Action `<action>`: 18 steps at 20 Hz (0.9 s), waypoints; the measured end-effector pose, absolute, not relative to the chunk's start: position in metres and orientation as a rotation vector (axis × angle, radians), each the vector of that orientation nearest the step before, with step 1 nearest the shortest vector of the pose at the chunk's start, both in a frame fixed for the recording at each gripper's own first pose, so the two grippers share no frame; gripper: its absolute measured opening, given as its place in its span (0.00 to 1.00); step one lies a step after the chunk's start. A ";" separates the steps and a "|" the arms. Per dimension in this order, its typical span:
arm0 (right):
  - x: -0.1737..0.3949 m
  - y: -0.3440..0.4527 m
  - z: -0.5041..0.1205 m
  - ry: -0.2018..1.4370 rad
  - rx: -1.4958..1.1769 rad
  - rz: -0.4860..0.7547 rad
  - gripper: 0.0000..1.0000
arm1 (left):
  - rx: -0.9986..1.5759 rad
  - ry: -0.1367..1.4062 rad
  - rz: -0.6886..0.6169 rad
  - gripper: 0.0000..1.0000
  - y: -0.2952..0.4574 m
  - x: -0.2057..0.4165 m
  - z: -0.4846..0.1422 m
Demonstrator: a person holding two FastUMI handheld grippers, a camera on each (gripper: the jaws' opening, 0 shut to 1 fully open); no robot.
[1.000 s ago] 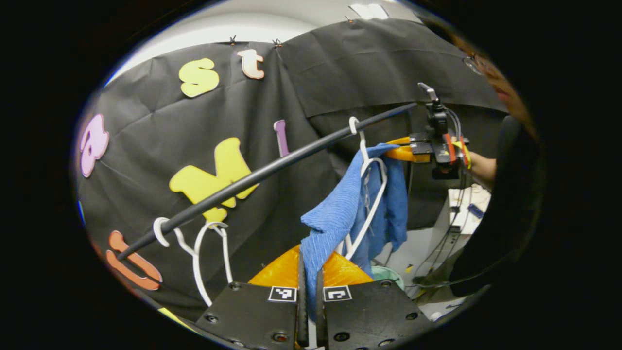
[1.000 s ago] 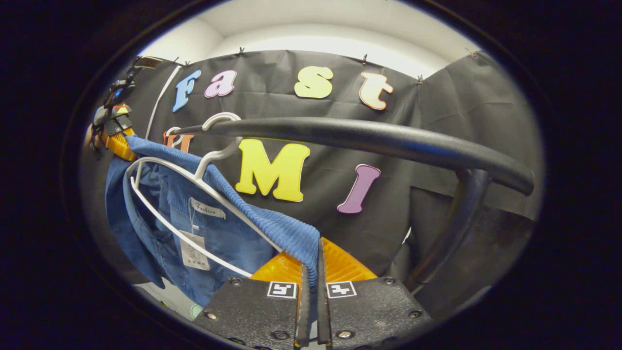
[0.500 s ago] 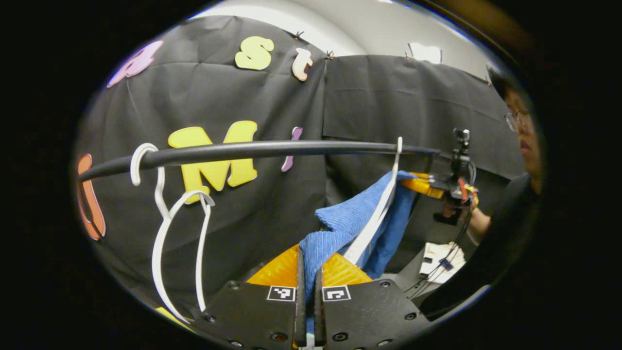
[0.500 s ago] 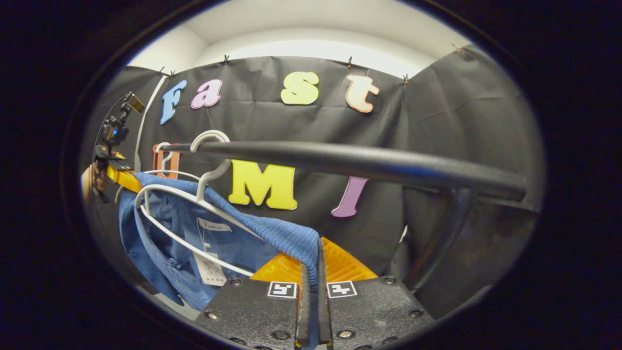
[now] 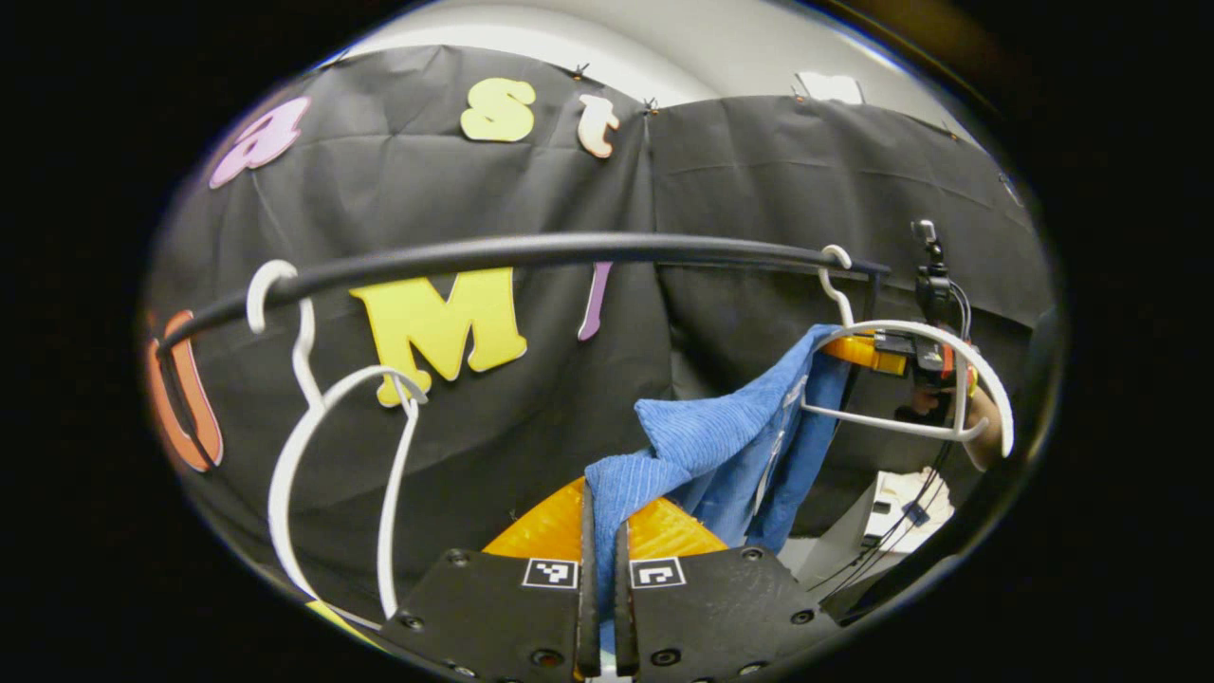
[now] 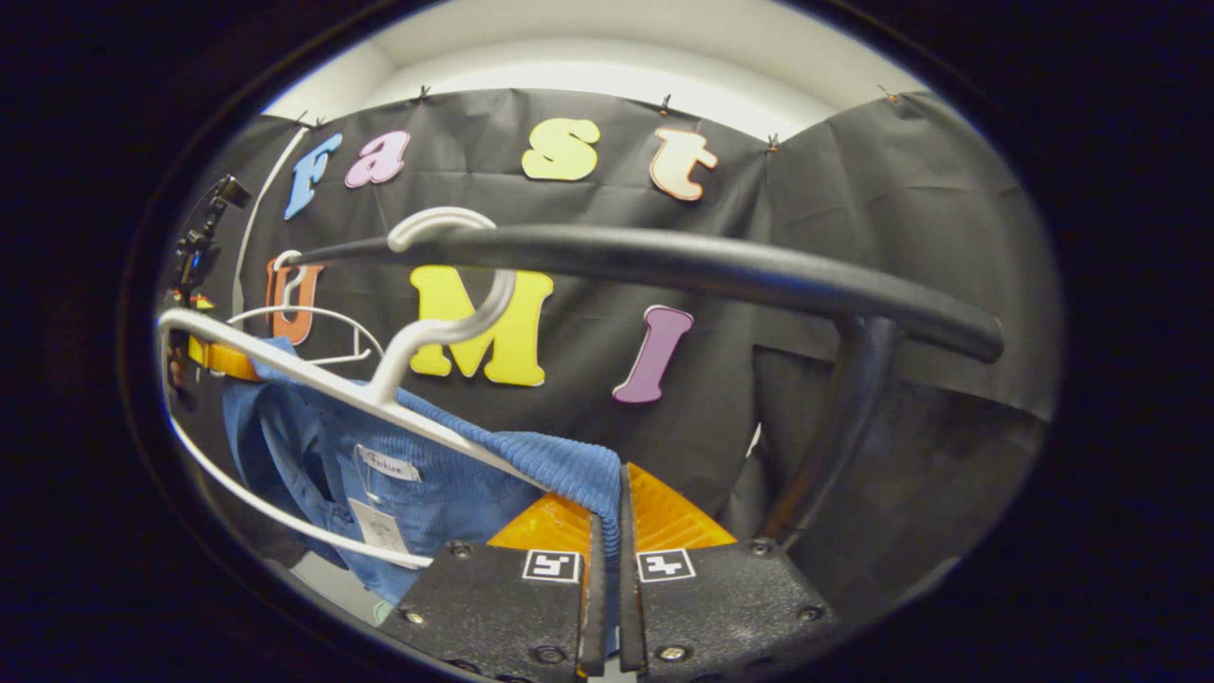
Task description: Grasp the clothes on the hanger with both hands and then place them into the laundry hamper below.
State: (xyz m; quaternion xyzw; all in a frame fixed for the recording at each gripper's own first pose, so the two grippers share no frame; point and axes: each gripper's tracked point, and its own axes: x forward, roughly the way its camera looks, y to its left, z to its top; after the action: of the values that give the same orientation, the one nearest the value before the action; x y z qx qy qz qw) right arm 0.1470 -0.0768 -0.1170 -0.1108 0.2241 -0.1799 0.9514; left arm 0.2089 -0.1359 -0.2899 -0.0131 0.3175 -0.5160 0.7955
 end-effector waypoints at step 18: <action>0.097 -0.060 -0.188 0.625 -0.168 -0.412 0.09 | -0.335 0.894 -1.022 0.10 -0.216 0.104 -0.386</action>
State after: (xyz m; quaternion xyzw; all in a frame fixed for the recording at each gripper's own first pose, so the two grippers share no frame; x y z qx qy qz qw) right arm 0.0971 -0.0604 -0.1878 -0.0821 0.3050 -0.2012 0.9272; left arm 0.1043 -0.2158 -0.3861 -0.1542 0.4115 -0.4705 0.7652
